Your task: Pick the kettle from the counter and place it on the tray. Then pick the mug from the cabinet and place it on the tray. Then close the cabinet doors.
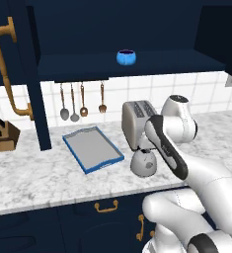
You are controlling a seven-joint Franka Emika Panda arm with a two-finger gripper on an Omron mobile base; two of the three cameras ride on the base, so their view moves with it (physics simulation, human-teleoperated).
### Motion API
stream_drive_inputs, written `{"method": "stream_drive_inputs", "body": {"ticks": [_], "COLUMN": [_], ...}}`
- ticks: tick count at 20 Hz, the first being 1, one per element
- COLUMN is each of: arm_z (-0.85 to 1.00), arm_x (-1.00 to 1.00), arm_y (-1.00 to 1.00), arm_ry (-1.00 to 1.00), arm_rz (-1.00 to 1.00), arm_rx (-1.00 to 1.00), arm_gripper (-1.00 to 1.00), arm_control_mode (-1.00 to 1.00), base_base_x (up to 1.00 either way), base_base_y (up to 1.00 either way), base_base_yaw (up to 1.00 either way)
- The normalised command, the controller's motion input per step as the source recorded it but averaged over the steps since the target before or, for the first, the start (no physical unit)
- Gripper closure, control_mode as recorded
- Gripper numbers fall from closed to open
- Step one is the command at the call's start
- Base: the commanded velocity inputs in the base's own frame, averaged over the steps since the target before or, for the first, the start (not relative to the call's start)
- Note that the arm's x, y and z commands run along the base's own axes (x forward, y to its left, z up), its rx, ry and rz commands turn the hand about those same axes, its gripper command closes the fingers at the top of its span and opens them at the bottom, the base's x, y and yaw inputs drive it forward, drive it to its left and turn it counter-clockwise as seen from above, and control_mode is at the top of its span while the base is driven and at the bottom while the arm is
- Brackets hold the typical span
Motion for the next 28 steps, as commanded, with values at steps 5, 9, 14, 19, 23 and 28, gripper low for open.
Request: {"method": "stream_drive_inputs", "body": {"ticks": [5,9,14,19,23,28], "arm_z": [-0.02,-0.18,-0.21,-0.32,-0.33,-0.10], "arm_x": [0.07,0.74,0.79,0.34,0.04,0.00], "arm_y": [0.00,0.12,0.00,0.00,0.00,0.00], "arm_ry": [0.00,0.01,0.07,0.02,0.00,0.00], "arm_rz": [0.00,0.00,0.00,0.00,0.00,0.00], "arm_rx": [-0.01,0.00,0.00,0.00,0.00,0.00], "arm_gripper": [-1.00,-1.00,-1.00,-1.00,-1.00,1.00], "arm_control_mode": [-1.00,-1.00,-1.00,-1.00,-1.00,-1.00], "base_base_x": [0.00,0.00,0.00,0.00,0.00,0.00], "base_base_y": [0.00,0.00,0.00,0.00,0.00,0.00], "base_base_yaw": [0.00,0.00,0.00,0.00,0.00,0.00]}}
